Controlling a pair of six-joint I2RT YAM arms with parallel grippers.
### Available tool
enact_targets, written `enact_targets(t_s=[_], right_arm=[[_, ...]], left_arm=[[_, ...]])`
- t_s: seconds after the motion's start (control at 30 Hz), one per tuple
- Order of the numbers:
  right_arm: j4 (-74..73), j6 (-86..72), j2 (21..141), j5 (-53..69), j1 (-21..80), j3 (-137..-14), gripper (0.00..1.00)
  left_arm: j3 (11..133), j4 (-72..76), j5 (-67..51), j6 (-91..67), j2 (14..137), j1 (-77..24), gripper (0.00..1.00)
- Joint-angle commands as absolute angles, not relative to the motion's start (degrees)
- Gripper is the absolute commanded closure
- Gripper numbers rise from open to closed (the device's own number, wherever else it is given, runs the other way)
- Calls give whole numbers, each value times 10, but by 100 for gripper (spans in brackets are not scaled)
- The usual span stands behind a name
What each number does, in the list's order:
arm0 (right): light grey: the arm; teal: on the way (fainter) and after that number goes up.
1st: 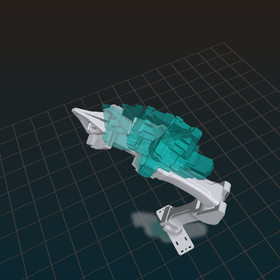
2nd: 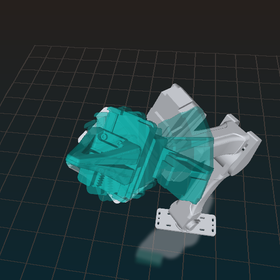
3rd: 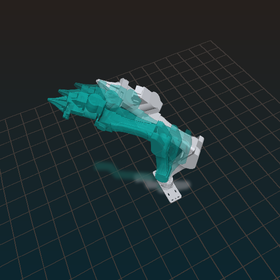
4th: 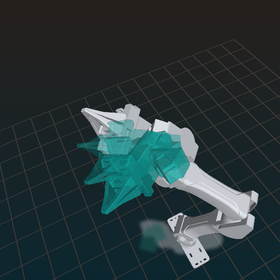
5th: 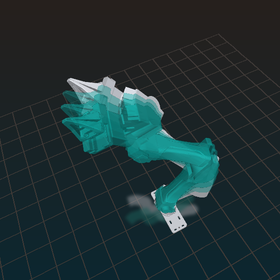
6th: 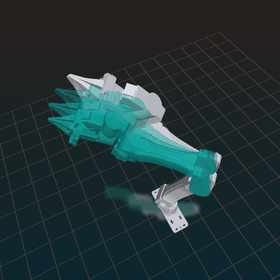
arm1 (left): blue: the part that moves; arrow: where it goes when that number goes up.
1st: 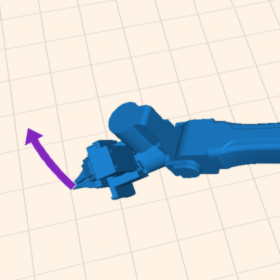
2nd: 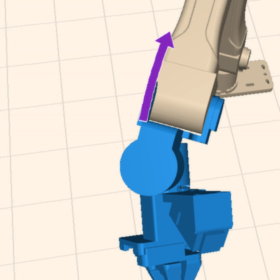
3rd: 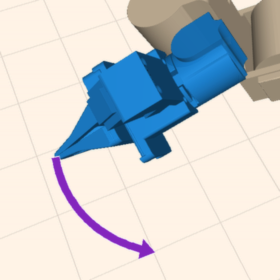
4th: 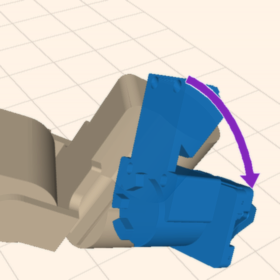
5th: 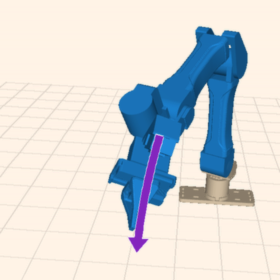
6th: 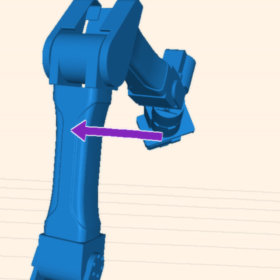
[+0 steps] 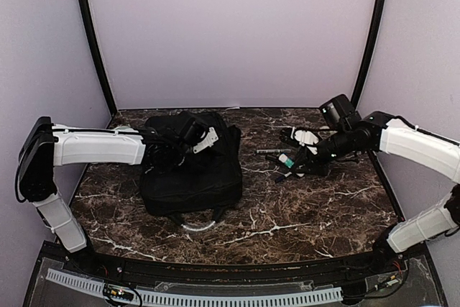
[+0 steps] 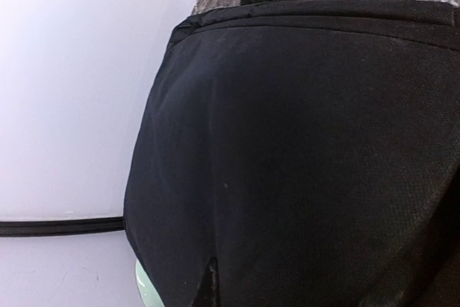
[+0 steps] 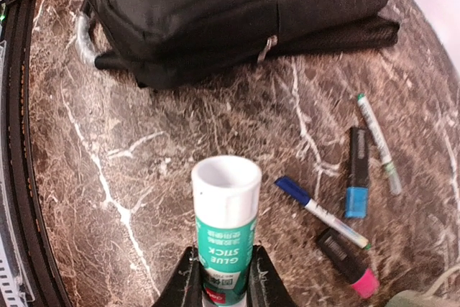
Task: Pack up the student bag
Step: Pick up the lower front pocket of the student bag, then place the glue stick in the lower front pocket of the bag.
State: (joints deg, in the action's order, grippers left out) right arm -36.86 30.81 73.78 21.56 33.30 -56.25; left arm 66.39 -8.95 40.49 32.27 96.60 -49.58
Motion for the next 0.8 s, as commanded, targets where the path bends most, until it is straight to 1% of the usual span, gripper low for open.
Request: enact_targets(t_s=[0.0, 0.07, 0.17, 0.3, 0.43, 0.6, 0.77], right_arm=[[-406, 319, 767, 196, 384, -695, 84], [-422, 331, 785, 168, 422, -753, 84], [-445, 365, 811, 121, 485, -806, 84], [-467, 412, 842, 83, 565, -849, 84], [-480, 445, 889, 29, 624, -877, 84], [-440, 460, 945, -74, 683, -898, 86], [-389, 471, 1005, -176, 714, -932, 87]], left_arm=[[725, -125, 323, 259, 931, -496, 100], [753, -142, 282, 238, 934, -492, 100], [785, -169, 239, 218, 941, -486, 100], [816, -192, 191, 196, 950, -476, 100], [842, -210, 169, 184, 951, -470, 100], [881, -237, 151, 174, 959, -463, 100], [870, -232, 127, 161, 956, -454, 100]])
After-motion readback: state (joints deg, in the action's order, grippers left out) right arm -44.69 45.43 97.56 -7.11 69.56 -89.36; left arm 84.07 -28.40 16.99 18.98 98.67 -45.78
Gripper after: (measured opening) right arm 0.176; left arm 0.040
